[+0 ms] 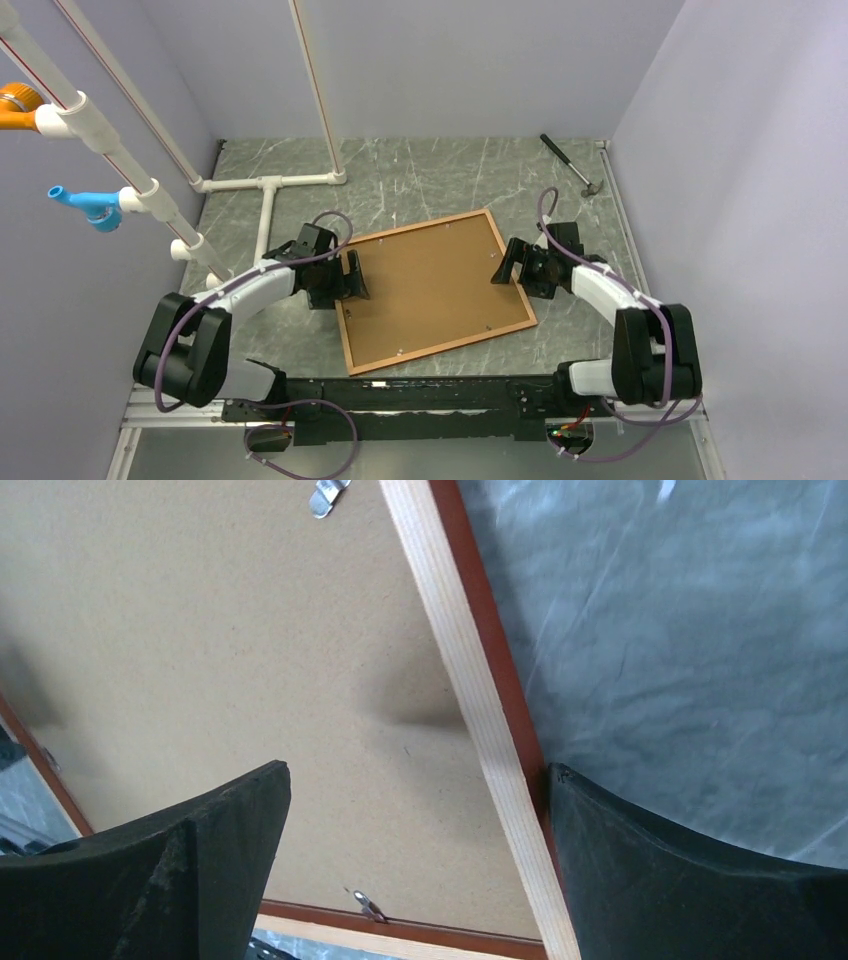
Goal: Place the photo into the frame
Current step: Adjust the photo frame at the center of the board.
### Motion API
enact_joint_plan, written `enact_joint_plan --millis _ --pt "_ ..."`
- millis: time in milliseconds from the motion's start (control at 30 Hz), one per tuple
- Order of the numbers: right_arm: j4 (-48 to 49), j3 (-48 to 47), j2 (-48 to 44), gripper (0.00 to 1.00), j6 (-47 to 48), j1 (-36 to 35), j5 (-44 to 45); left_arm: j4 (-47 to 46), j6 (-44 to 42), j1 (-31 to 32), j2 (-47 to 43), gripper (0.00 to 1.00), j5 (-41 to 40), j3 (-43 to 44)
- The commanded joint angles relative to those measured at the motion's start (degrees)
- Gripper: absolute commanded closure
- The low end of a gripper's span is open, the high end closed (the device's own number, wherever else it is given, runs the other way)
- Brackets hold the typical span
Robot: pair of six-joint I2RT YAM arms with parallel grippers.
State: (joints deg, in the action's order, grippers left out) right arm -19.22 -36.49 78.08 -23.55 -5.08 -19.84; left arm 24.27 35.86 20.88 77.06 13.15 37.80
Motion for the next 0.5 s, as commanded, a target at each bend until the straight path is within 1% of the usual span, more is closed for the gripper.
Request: enact_joint_plan --millis 0,100,167,267,333,467 --pt "-5.18 7.97 -4.22 0.01 -6.97 -3.59 -8.32 -3.11 -2.79 0.89 2.75 0.08 -0.13 2.91" --pt "-5.72 9.45 -7.79 0.0 -8.0 -3.55 -6.63 0.71 -3.21 1.45 2.03 0.07 -6.22 2.78" --pt "-6.26 8.88 -8.75 0.0 -8.21 -3.56 -5.16 3.79 -3.32 1.97 1.86 0.03 -11.67 2.63" --pt "-6.93 6.75 -8.53 0.0 -7.73 -3.51 -3.17 6.22 -3.37 2.31 1.18 0.02 -14.5 1.73" --pt "-6.99 5.53 -7.35 0.0 -7.13 -3.52 -2.4 5.13 -3.16 2.32 -0.03 0.03 -13.9 0.43" --pt "-5.9 4.75 -5.03 0.0 -6.75 -3.52 -2.36 1.57 -1.65 2.36 -1.6 0.1 -10.37 -2.81"
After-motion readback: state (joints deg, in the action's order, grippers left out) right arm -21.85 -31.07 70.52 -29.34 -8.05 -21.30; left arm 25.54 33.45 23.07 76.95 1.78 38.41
